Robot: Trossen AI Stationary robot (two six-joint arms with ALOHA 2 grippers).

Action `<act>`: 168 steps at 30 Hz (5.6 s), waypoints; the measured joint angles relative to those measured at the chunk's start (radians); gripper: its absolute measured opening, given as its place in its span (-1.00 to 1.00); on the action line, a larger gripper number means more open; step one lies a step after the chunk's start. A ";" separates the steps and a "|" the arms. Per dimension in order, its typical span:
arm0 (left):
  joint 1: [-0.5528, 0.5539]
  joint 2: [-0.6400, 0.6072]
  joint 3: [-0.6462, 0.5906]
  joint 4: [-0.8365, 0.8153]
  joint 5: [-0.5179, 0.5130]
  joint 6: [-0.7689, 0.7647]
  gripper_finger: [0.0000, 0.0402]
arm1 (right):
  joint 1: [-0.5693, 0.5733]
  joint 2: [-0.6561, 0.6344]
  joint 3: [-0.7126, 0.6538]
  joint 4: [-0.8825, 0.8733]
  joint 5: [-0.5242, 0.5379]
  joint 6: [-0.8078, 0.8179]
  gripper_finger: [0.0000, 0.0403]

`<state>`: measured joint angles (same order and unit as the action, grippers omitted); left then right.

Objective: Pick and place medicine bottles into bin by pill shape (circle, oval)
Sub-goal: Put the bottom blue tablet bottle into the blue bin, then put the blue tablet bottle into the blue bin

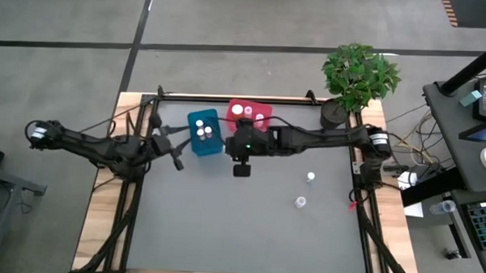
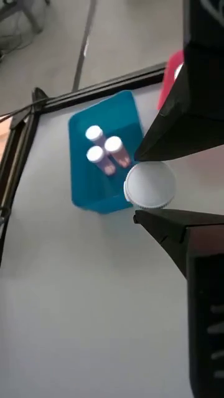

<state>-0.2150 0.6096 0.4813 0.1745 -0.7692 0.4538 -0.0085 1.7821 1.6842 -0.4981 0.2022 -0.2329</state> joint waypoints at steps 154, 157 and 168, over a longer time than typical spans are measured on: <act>0.000 -0.053 -0.050 0.027 0.002 0.024 -0.34 | 0.098 -0.030 0.109 -0.850 -0.149 0.840 -0.11; 0.000 -0.054 -0.050 0.027 0.002 0.024 -0.34 | 0.104 -0.095 -0.010 -0.848 -0.148 0.925 -0.11; 0.000 -0.046 -0.050 0.027 0.002 0.023 -0.34 | 0.102 -0.352 -0.424 -0.797 -0.142 1.192 -0.11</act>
<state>-0.2153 0.5640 0.4316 0.2018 -0.7671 0.4763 0.0937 1.4303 1.2598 -1.2950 0.0597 0.9591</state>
